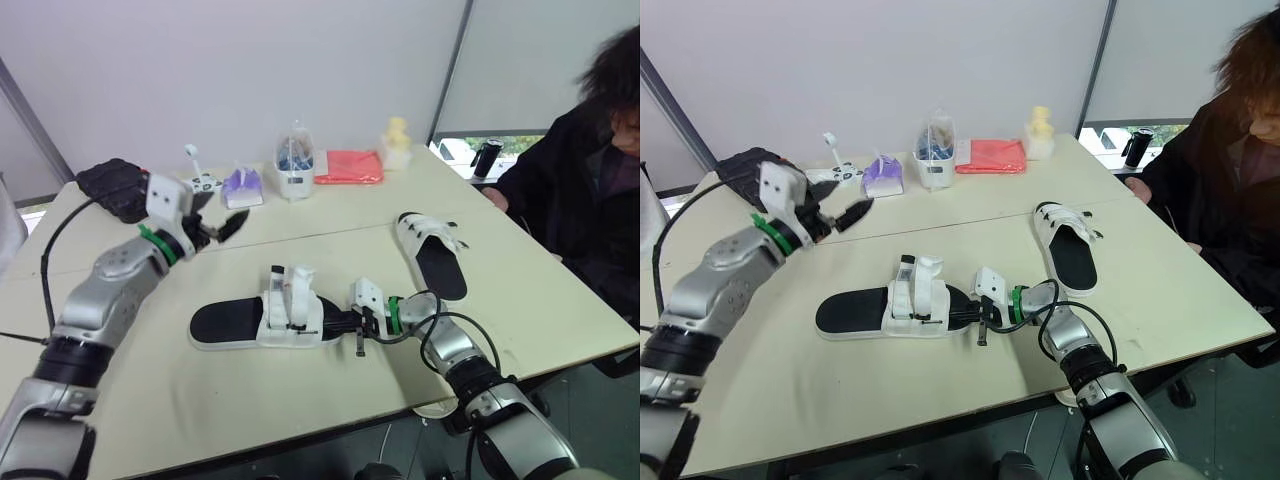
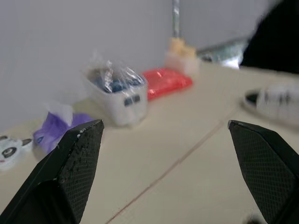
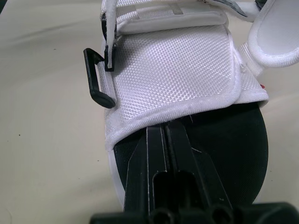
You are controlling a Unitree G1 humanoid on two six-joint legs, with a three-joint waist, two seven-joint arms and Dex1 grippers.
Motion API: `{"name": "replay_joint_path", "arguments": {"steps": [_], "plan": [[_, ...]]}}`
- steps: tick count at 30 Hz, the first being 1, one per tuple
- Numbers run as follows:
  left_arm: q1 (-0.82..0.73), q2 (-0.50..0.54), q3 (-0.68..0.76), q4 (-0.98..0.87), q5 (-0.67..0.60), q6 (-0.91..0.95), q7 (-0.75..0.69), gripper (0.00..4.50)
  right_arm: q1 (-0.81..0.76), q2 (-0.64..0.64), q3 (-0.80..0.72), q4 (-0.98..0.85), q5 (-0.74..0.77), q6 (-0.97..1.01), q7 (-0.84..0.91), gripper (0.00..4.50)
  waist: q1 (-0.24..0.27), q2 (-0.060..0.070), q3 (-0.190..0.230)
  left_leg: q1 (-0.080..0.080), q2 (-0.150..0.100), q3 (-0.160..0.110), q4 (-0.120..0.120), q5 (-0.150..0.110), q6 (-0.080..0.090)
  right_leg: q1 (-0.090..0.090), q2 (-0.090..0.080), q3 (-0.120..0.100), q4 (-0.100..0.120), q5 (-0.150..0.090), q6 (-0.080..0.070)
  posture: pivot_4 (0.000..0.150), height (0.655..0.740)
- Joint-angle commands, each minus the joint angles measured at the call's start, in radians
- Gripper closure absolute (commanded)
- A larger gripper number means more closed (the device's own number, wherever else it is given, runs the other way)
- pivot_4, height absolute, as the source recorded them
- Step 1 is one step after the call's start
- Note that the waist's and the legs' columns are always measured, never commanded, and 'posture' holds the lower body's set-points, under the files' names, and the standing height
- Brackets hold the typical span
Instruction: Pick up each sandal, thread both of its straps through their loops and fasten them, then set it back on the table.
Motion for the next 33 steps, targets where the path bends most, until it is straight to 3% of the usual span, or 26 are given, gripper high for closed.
{"name": "replay_joint_path", "arguments": {"steps": [1, 3, 5, 7, 9, 11, 14, 16, 21, 33], "plan": [[-0.131, -0.073, 0.131, 0.114, 0.034, 0.033, 0.161, 0.09, 0.032, -0.004, 0.056, 0.103, -0.092, 0.034, -0.011, 4.50, 0.001, 0.000, 0.000, 0.001, 0.000, 0.000, 0.000, 0.000, 0.000, 0.001, 0.000, 0.000, 0.000, 0.000, 0.000, 0.150, 0.7400], [-0.186, -0.115, 0.193, 0.147, -0.016, 0.109, 0.181, 0.09, 0.028, -0.003, 0.055, 0.106, -0.092, 0.034, -0.010, 4.50, -0.003, -0.001, -0.001, 0.002, 0.000, 0.000, 0.000, 0.000, 0.000, 0.002, 0.000, 0.000, -0.001, 0.000, 0.000, 0.150, 0.7400], [-0.174, -0.124, 0.224, 0.087, -0.105, 0.240, 0.109, 0.09, 0.023, -0.005, 0.053, 0.110, -0.091, 0.034, -0.008, 4.50, -0.005, 0.000, -0.001, 0.001, 0.000, 0.000, 0.000, 0.000, -0.001, 0.002, 0.000, 0.000, -0.002, 0.000, 0.000, 0.150, 0.7400], [-0.087, -0.102, 0.235, -0.036, -0.225, 0.408, -0.005, 0.09, 0.018, -0.007, 0.052, 0.119, -0.092, 0.031, -0.008, 4.50, -0.006, 0.000, -0.001, 0.001, 0.000, 0.000, -0.001, 0.000, -0.001, 0.001, 0.000, 0.001, -0.002, 0.000, 0.000, 0.150, 0.7400], [0.038, -0.060, 0.276, -0.164, -0.430, 0.609, -0.131, 0.09, 0.014, -0.004, 0.054, 0.127, -0.093, 0.030, -0.010, 4.50, -0.013, 0.000, -0.001, 0.002, 0.000, 0.000, -0.001, 0.000, -0.001, 0.001, 0.000, 0.002, -0.002, 0.000, 0.000, 0.150, 0.7400], [0.146, -0.018, 0.301, -0.264, -0.516, 0.692, -0.222, 0.09, 0.012, -0.001, 0.056, 0.131, -0.092, 0.030, -0.012, 4.50, -0.015, 0.000, 0.000, 0.001, 0.000, 0.000, -0.002, 0.000, -0.001, 0.000, 0.000, 0.003, -0.001, 0.000, 0.000, 0.150, 0.7400], [0.265, 0.029, 0.271, -0.355, -0.455, 0.697, -0.293, 0.09, 0.018, 0.003, 0.059, 0.130, -0.090, 0.032, -0.011, 4.50, -0.012, 0.000, -0.001, 0.001, 0.000, 0.000, -0.001, 0.000, -0.001, 0.000, 0.000, 0.003, -0.001, 0.000, -0.001, 0.150, 0.7400], [0.324, 0.073, 0.196, -0.423, -0.351, 0.656, -0.368, 0.09, 0.018, 0.005, 0.059, 0.134, -0.090, 0.030, -0.010, 4.50, -0.005, -0.001, -0.001, 0.002, 0.000, 0.000, -0.001, -0.001, -0.002, 0.002, 0.000, 0.003, -0.001, -0.001, -0.002, 0.150, 0.7400], [0.384, 0.103, 0.098, -0.489, -0.203, 0.577, -0.480, 0.09, 0.014, 0.008, 0.058, 0.139, -0.091, 0.030, -0.007, 4.50, -0.004, 0.001, -0.004, 0.004, 0.000, 0.001, -0.002, -0.001, -0.002, 0.005, 0.000, 0.003, -0.004, -0.003, -0.006, 0.150, 0.7400], [0.216, -0.051, -0.100, -0.309, 0.037, 0.452, -0.626, 0.09, 0.012, 0.015, 0.059, 0.133, -0.092, 0.037, -0.012, 4.50, -0.005, 0.001, -0.004, 0.003, 0.001, 0.000, -0.003, -0.001, -0.002, 0.005, 0.001, 0.002, -0.006, -0.002, -0.004, 0.150, 0.7400]]}}
